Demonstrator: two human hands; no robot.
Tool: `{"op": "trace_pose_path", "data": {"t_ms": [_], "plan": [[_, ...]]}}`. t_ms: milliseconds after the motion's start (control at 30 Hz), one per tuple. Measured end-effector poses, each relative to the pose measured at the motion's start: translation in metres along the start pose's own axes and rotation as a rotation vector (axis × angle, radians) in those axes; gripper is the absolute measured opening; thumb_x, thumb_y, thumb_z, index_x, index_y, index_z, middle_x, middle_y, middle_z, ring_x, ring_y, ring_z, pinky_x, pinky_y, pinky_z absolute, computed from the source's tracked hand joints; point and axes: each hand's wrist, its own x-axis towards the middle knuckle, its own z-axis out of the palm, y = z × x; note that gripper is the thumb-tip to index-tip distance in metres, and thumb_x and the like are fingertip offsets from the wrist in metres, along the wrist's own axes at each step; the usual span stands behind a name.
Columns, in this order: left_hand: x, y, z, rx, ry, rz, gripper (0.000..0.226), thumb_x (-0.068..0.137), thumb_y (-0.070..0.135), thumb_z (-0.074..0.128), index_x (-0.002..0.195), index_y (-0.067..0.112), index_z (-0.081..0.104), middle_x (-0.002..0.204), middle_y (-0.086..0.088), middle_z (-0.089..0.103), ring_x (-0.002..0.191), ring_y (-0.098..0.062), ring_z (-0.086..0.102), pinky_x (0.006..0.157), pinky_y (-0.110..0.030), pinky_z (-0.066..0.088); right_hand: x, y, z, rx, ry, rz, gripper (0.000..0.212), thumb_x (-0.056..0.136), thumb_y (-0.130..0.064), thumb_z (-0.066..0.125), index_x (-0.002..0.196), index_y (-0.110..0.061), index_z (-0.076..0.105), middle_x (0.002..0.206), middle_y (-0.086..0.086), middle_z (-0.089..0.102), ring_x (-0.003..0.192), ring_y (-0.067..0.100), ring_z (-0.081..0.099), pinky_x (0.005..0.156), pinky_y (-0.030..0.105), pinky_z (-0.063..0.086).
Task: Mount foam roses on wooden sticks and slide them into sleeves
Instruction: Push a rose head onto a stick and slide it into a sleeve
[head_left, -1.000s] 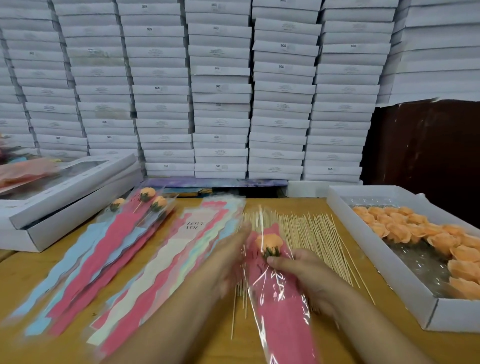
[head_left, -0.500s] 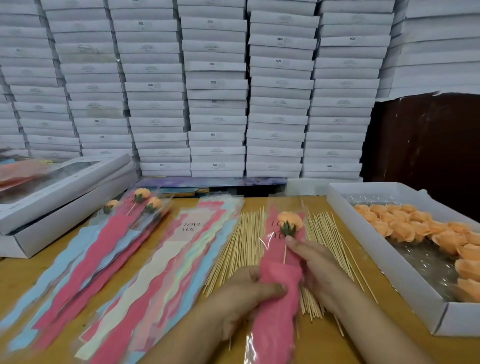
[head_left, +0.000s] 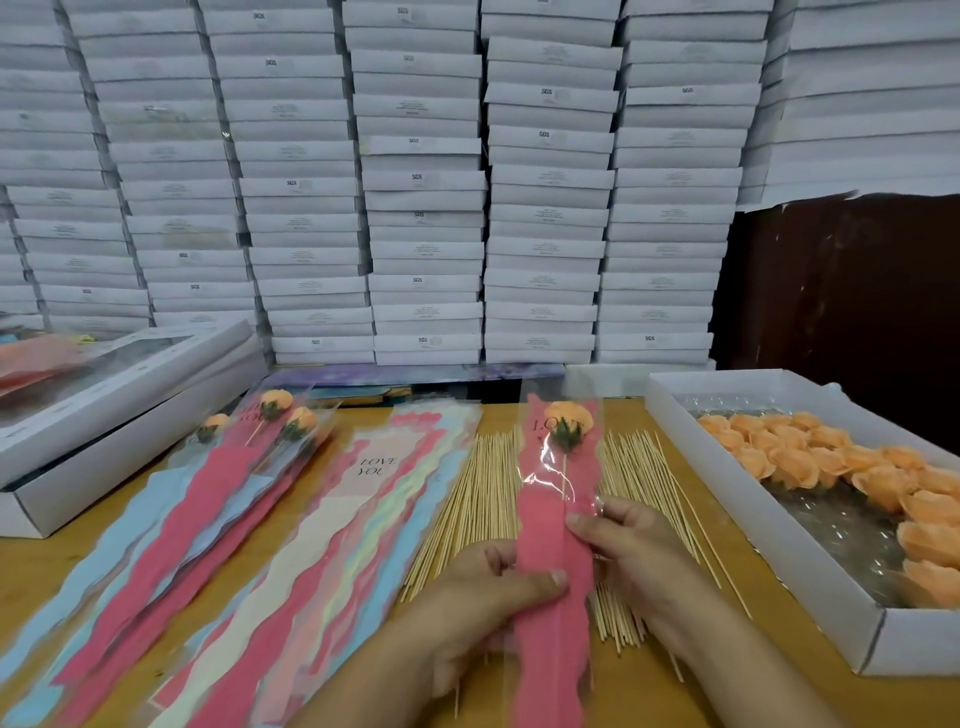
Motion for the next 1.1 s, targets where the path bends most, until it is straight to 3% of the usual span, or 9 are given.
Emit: {"op": "trace_pose_path", "data": {"t_ms": [100, 200, 333, 400, 500, 567, 800, 900, 1100], "plan": [[-0.0013, 0.0009, -0.0018, 0.033, -0.016, -0.018, 0.027, 0.086, 0.009, 0.077, 0.112, 0.004, 0.074, 0.108, -0.017, 0.075, 0.1, -0.031, 0.072, 0.1, -0.05, 0.054, 0.0054, 0.0033, -0.003, 0.016, 0.039, 0.012, 0.011, 0.087, -0.011, 0.07, 0.095, -0.012, 0.078, 0.101, 0.014, 0.077, 0.09, 0.029, 0.075, 0.08, 0.044, 0.057], [0.0004, 0.0002, -0.0025, 0.036, 0.031, -0.017, 0.028, 0.084, 0.008, 0.078, 0.112, 0.003, 0.073, 0.107, -0.018, 0.075, 0.099, -0.033, 0.072, 0.099, -0.051, 0.054, 0.0073, 0.0046, -0.0015, 0.033, 0.063, 0.025, 0.031, 0.084, -0.015, 0.073, 0.115, -0.013, 0.067, 0.103, 0.01, 0.077, 0.095, 0.03, 0.074, 0.092, 0.051, 0.055], [0.0039, -0.0017, -0.004, -0.011, 0.062, 0.005, 0.027, 0.085, 0.007, 0.077, 0.111, 0.004, 0.074, 0.106, -0.018, 0.076, 0.092, -0.03, 0.073, 0.093, -0.045, 0.058, 0.0058, 0.0039, -0.0002, 0.042, 0.074, -0.045, 0.054, 0.078, -0.022, 0.078, 0.124, -0.037, 0.055, 0.104, 0.008, 0.076, 0.096, 0.03, 0.073, 0.087, 0.05, 0.057], [0.005, -0.0024, -0.005, -0.042, 0.061, 0.005, 0.026, 0.085, 0.005, 0.076, 0.111, 0.004, 0.074, 0.105, -0.019, 0.076, 0.089, -0.028, 0.073, 0.086, -0.04, 0.06, 0.0043, 0.0023, -0.0006, 0.013, 0.071, -0.085, 0.046, 0.085, -0.015, 0.072, 0.122, -0.041, 0.061, 0.107, 0.007, 0.075, 0.097, 0.029, 0.073, 0.085, 0.05, 0.059], [0.005, -0.0029, -0.0055, -0.077, 0.037, 0.003, 0.022, 0.084, 0.005, 0.077, 0.106, 0.006, 0.076, 0.105, -0.019, 0.076, 0.088, -0.028, 0.074, 0.081, -0.037, 0.06, 0.0006, 0.0006, 0.0008, -0.085, 0.0, -0.085, 0.027, 0.091, -0.011, 0.064, 0.101, -0.032, 0.077, 0.108, 0.004, 0.075, 0.094, 0.02, 0.073, 0.075, 0.036, 0.059], [0.0048, -0.0029, -0.0055, -0.088, 0.015, 0.006, 0.019, 0.084, 0.006, 0.078, 0.102, 0.009, 0.079, 0.105, -0.018, 0.076, 0.088, -0.027, 0.074, 0.08, -0.036, 0.06, 0.0001, 0.0029, 0.002, -0.164, -0.022, -0.065, 0.025, 0.092, -0.009, 0.063, 0.095, -0.028, 0.08, 0.106, 0.001, 0.076, 0.096, 0.02, 0.072, 0.079, 0.036, 0.058], [0.0028, -0.0003, -0.0069, -0.146, -0.046, 0.0, 0.03, 0.08, 0.015, 0.083, 0.108, 0.006, 0.076, 0.092, -0.019, 0.074, 0.068, -0.024, 0.071, 0.063, -0.033, 0.058, 0.0044, 0.0073, 0.0014, -0.1, 0.028, -0.06, 0.027, 0.092, -0.002, 0.062, 0.105, -0.022, 0.076, 0.108, 0.003, 0.076, 0.097, 0.023, 0.073, 0.078, 0.035, 0.059], [0.0004, 0.002, -0.0083, -0.134, -0.057, 0.007, 0.028, 0.076, 0.019, 0.083, 0.102, 0.01, 0.078, 0.082, -0.013, 0.072, 0.059, -0.019, 0.067, 0.056, -0.027, 0.055, 0.0037, 0.0064, 0.002, -0.081, 0.012, -0.066, 0.03, 0.093, -0.002, 0.06, 0.115, -0.02, 0.071, 0.109, 0.0, 0.075, 0.1, 0.022, 0.072, 0.087, 0.043, 0.059], [0.0015, -0.0021, -0.0079, -0.124, -0.007, 0.059, 0.028, 0.081, 0.015, 0.082, 0.108, 0.013, 0.077, 0.089, -0.009, 0.074, 0.068, -0.017, 0.069, 0.061, -0.029, 0.056, -0.0003, 0.0065, 0.0045, -0.135, -0.089, -0.046, 0.027, 0.093, -0.005, 0.061, 0.103, -0.022, 0.078, 0.108, 0.001, 0.076, 0.101, 0.024, 0.072, 0.089, 0.045, 0.059]]}}
